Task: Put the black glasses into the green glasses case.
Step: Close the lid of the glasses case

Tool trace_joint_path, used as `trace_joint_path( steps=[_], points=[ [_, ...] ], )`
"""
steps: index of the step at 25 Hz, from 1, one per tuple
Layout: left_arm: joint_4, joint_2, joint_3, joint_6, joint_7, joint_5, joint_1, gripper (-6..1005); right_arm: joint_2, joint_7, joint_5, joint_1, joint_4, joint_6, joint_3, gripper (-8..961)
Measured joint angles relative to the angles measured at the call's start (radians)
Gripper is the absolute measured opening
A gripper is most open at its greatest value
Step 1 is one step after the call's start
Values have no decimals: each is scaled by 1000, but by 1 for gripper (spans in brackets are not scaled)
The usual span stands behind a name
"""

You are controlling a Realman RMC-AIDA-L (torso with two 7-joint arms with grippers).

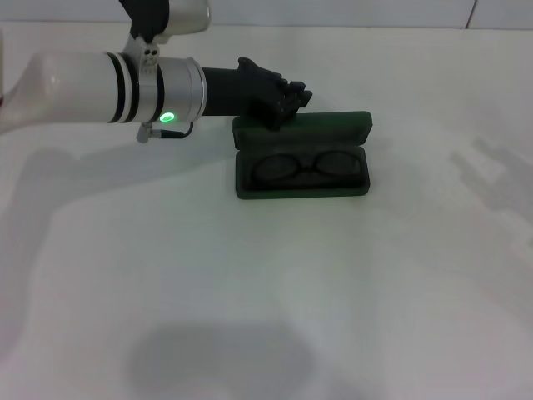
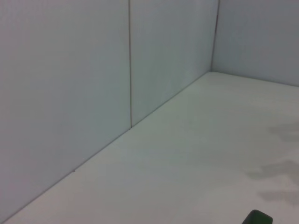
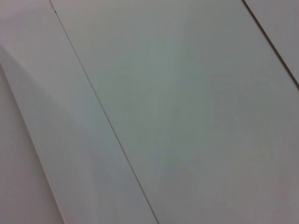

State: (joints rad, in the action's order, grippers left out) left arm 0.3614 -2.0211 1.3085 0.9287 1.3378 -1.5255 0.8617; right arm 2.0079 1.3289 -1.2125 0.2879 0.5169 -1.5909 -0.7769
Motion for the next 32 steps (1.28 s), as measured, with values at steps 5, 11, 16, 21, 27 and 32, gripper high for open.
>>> trace_joint_path(
  steps=[5, 11, 16, 21, 27, 32],
  points=[
    [-1, -4, 4, -1, 9, -12, -7, 129, 0, -3, 0, 9, 0, 11, 1, 494],
    [-2, -11, 5, 2, 13, -25, -9, 129, 2, -3, 0, 10, -1, 15, 1, 495],
    [-4, -15, 6, 6, 14, -38, -9, 128, 1, -4, 0, 10, -11, 15, 1, 495],
    [-3, -19, 7, 10, 14, -39, -10, 128, 2, -4, 0, 8, -12, 15, 1, 495],
    [43, -30, 1, 10, 13, -29, -22, 128, 0, -4, -1, 1, -12, 8, 2, 494],
    [58, -30, 0, 34, 21, -17, -25, 127, -1, -4, -1, 0, -12, 6, 1, 494]
  ],
)
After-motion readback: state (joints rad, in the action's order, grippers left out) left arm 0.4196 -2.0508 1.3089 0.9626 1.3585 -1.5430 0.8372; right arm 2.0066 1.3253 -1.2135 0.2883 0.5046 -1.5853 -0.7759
